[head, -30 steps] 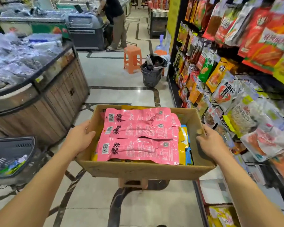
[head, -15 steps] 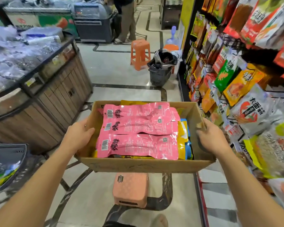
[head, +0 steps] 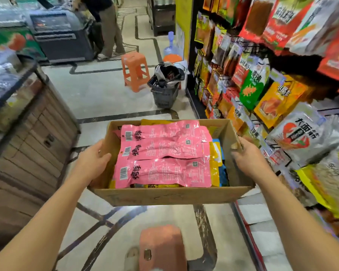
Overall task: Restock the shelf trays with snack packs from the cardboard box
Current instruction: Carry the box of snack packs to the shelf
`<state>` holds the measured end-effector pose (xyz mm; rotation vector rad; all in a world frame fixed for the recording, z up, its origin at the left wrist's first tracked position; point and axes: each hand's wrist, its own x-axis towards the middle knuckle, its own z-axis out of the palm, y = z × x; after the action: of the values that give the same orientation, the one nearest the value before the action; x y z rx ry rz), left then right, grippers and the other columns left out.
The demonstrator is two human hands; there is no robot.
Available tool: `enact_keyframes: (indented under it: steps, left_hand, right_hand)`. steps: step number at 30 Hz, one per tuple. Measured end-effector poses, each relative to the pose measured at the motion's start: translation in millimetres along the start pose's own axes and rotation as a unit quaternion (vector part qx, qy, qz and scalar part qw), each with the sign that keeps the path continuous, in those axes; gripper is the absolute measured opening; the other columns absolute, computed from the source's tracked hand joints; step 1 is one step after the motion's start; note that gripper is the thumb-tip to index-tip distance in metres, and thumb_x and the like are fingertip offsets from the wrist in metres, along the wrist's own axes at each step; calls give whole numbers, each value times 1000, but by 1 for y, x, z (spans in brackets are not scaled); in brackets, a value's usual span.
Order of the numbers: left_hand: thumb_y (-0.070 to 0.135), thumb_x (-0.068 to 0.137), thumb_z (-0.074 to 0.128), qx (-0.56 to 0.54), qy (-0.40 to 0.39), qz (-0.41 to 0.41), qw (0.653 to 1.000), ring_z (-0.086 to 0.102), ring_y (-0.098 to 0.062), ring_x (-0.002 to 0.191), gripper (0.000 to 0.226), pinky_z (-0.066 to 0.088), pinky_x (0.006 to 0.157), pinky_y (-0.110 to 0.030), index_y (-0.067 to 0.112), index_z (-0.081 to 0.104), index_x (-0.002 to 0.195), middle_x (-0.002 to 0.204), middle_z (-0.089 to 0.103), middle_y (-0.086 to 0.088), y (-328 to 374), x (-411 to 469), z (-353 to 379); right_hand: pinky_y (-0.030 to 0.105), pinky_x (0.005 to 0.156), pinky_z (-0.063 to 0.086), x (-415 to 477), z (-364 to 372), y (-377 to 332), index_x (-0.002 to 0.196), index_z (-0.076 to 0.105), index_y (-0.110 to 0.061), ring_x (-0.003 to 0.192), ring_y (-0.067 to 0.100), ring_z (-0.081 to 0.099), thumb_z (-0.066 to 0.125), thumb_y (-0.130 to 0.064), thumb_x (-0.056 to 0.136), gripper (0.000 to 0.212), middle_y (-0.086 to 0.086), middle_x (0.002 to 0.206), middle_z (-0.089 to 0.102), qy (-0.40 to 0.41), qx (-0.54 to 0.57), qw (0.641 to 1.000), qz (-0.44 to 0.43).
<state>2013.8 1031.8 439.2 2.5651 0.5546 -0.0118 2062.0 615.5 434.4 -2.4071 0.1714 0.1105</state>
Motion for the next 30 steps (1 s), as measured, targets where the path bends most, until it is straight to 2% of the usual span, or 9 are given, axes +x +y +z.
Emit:
enact_keyframes:
  steps: [4,8,11,14,18,20,23,27,30]
  left_hand:
    - [26,99,53,12,-24,54,998,63,-30,97,44,52,85,-41,29,47,142,122,67,-10,9,68,-10]
    - [29,101,51,22,-65,93,993,64,-31,104,41,52,86,-45,34,46,140,127,66,-5,33,120,-6]
    - [28,101,51,30,-84,109,990,63,-29,99,40,51,85,-45,34,47,140,126,66,-5,54,146,12]
    - [27,100,52,34,-98,141,985,56,-21,90,41,50,82,-42,35,47,140,123,67,-5,76,166,39]
    - [22,99,54,23,-114,150,982,60,-24,94,41,51,85,-44,47,49,131,118,68,-4,104,178,79]
    - [21,97,55,20,-121,146,982,63,-24,95,42,52,85,-44,56,48,118,113,70,-1,116,181,98]
    - [21,97,56,25,-125,140,982,60,-21,91,42,50,80,-39,50,49,127,114,70,-1,135,187,124]
    - [19,97,55,26,-135,159,978,57,-20,88,41,47,78,-36,51,42,119,114,70,-5,154,204,157]
    - [20,99,53,30,-147,164,975,55,-19,89,37,48,82,-39,38,51,130,117,69,-7,162,226,183]
  right_hand:
    - [44,73,57,10,18,-15,123,57,-38,82,29,64,55,-11,94,40,4,97,69,46,16,998,51]
    - [39,73,50,22,31,-12,129,57,-30,88,31,61,53,-7,93,43,6,101,67,80,28,992,93]
    - [34,62,41,36,35,6,121,57,-29,85,32,61,52,-7,94,35,6,95,66,91,39,988,122]
    - [33,56,42,52,35,31,131,53,-32,76,27,61,51,-10,96,41,6,91,67,98,42,984,145]
    - [29,50,36,77,28,65,138,47,-38,71,26,59,50,-14,99,46,5,87,68,100,50,980,165]
    - [31,53,41,88,26,83,141,44,-36,70,28,60,49,-12,98,49,6,84,68,97,51,978,176]
    - [41,68,54,103,24,109,141,40,-40,80,33,62,48,-14,97,51,9,94,69,91,48,975,199]
    - [41,74,53,119,28,132,142,43,-35,91,35,64,47,-11,99,50,10,109,71,95,61,972,205]
    - [37,72,48,132,38,145,141,44,-41,94,33,63,48,-12,100,50,9,110,70,113,70,965,228]
